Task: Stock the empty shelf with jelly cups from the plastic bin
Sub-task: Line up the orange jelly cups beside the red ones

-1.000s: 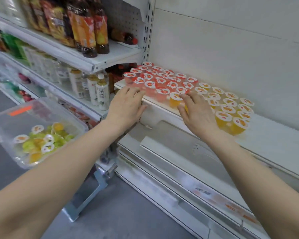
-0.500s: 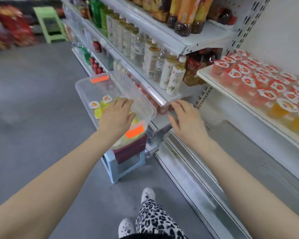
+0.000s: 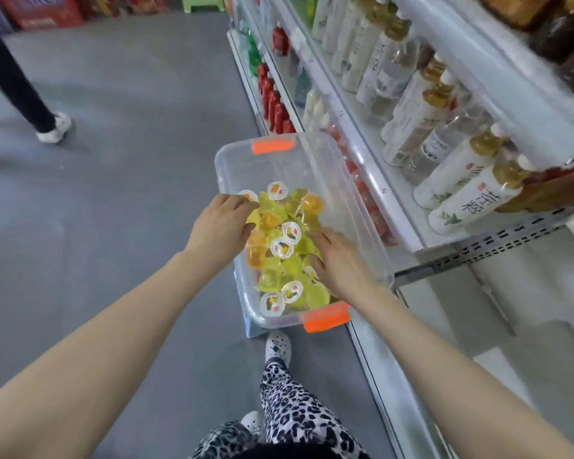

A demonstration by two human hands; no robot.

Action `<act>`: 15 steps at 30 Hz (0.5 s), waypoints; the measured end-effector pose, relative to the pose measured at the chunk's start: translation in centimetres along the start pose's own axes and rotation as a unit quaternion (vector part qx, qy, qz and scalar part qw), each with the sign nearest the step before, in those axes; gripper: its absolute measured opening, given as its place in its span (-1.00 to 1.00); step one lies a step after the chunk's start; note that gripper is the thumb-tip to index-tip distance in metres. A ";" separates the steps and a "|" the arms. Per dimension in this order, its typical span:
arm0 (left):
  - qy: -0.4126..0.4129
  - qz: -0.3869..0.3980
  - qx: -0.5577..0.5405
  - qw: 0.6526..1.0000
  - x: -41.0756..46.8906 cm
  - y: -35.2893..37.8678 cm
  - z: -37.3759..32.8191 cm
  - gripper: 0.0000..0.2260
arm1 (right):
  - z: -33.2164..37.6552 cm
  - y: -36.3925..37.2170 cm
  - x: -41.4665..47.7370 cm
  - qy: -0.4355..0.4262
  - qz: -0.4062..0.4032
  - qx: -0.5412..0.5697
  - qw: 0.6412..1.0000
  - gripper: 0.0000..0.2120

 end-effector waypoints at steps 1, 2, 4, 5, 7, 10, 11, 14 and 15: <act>0.001 -0.004 0.001 1.000 1.0 0.5 0.7 -0.66 | -0.2 0.9 1.4 -0.005 0.014 0.001 1.000 -0.57; 0.004 -0.010 0.003 1.000 1.9 1.1 1.2 -0.67 | -0.4 1.8 2.8 -0.010 0.027 0.001 1.000 -0.57; 0.016 -0.032 0.006 0.999 3.4 2.2 2.1 -0.72 | -0.6 3.6 5.6 -0.021 0.058 -0.004 0.998 -0.57; 0.021 -0.042 0.005 0.999 3.9 2.7 2.6 -0.75 | -0.7 4.6 7.0 -0.030 0.074 -0.007 0.997 -0.57; 0.029 -0.049 -0.001 0.998 4.6 3.8 3.5 -0.76 | -0.8 6.6 9.6 -0.048 0.102 -0.007 0.994 -0.57; 0.028 -0.051 -0.006 0.998 4.8 5.2 4.5 -0.76 | -0.1 9.8 12.8 -0.100 0.144 -0.037 0.984 -0.55; 0.028 -0.053 -0.009 0.998 4.8 5.4 4.6 -0.76 | 0.3 10.8 13.6 -0.132 0.155 -0.058 0.977 -0.56; 0.028 -0.051 -0.013 0.998 4.7 5.7 4.8 -0.75 | 1.4 13.2 14.7 -0.204 0.167 -0.110 0.958 -0.58; 0.025 -0.052 -0.011 0.998 4.7 5.6 4.9 -0.75 | 1.5 13.7 14.9 -0.213 0.171 -0.120 0.954 -0.56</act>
Point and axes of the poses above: each hand's wrist, its own x-axis towards the middle knuckle, its own y-axis out of the palm, z = x × y, the point moved 8 cm from there along x, towards the middle knuckle, and after that the axes turned 10 degrees about -z, right-handed, at the moved point
